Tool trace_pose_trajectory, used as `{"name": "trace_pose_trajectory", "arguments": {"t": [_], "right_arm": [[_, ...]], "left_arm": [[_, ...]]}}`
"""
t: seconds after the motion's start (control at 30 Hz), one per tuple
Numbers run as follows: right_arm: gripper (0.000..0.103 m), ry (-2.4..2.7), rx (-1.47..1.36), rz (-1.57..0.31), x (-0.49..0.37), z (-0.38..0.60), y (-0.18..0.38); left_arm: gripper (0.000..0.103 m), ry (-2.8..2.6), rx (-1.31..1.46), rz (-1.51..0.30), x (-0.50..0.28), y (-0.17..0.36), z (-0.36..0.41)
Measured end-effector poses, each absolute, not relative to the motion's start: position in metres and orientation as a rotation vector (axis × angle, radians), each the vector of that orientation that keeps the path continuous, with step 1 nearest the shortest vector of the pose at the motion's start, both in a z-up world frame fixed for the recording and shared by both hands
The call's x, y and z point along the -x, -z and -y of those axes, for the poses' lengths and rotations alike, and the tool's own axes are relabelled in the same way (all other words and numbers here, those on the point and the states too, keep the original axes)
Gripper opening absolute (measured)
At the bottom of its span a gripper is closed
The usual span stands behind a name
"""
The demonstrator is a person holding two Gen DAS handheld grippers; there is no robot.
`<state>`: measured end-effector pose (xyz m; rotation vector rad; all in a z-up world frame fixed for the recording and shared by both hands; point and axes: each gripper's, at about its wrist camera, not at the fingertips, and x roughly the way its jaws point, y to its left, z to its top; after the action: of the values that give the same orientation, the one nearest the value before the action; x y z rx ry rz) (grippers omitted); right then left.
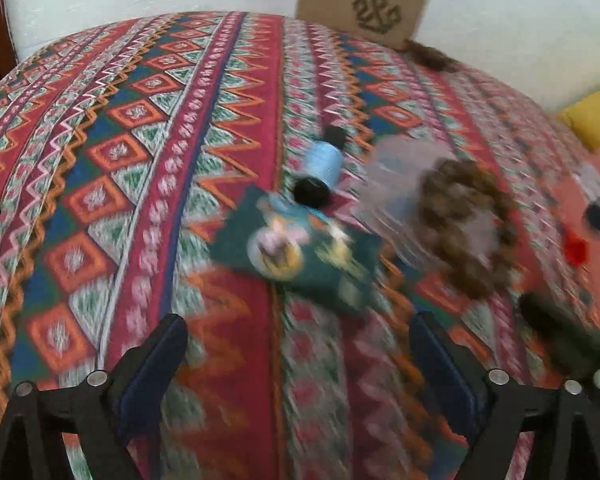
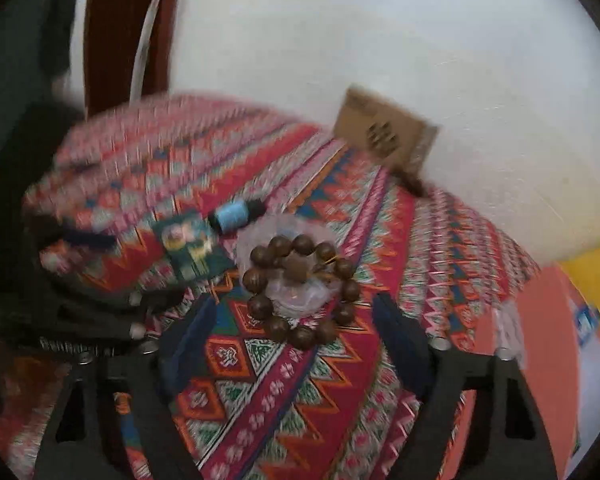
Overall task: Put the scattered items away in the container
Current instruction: 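Grasp the bead bracelet with the right tool while the left grasps the green snack packet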
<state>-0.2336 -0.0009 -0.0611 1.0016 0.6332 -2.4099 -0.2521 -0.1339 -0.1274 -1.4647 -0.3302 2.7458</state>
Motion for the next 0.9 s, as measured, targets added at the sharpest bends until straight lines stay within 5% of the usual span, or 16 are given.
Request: {"name": "trace_pose_trajectory", "arguments": {"t": [0.17, 0.2, 0.23, 0.3, 0.4, 0.67, 0.9], "right_arm": [[0.064, 2.301, -1.078, -0.798, 0.256, 0.019, 0.117], [0.03, 2.32, -1.017, -0.813, 0.252, 0.018, 0.117], [0.02, 2.331, -0.998, -0.836, 0.25, 0.018, 0.118], [0.02, 2.332, -1.032, -0.776, 0.247, 0.006, 0.109], [0.02, 2.355, -1.05, -0.655, 0.238, -0.023, 0.086], [0.02, 2.429, -0.992, -0.083, 0.198, -0.11, -0.01], [0.02, 2.5, -0.81, 0.05, 0.149, -0.157, -0.071]], "left_arm": [[0.1, -2.771, 1.472, 0.313, 0.286, 0.141, 0.131], [0.102, -2.794, 1.479, 0.247, 0.29, 0.144, 0.124], [0.102, -2.82, 1.488, 0.164, 0.295, 0.147, 0.116], [0.097, -2.852, 1.474, 0.027, 0.295, 0.151, 0.101], [0.047, -2.867, 1.43, 0.004, 0.287, 0.142, 0.095], [0.046, -2.85, 1.237, 0.184, 0.22, 0.093, 0.104], [0.047, -2.837, 0.971, 0.174, 0.136, 0.015, 0.08]]}}
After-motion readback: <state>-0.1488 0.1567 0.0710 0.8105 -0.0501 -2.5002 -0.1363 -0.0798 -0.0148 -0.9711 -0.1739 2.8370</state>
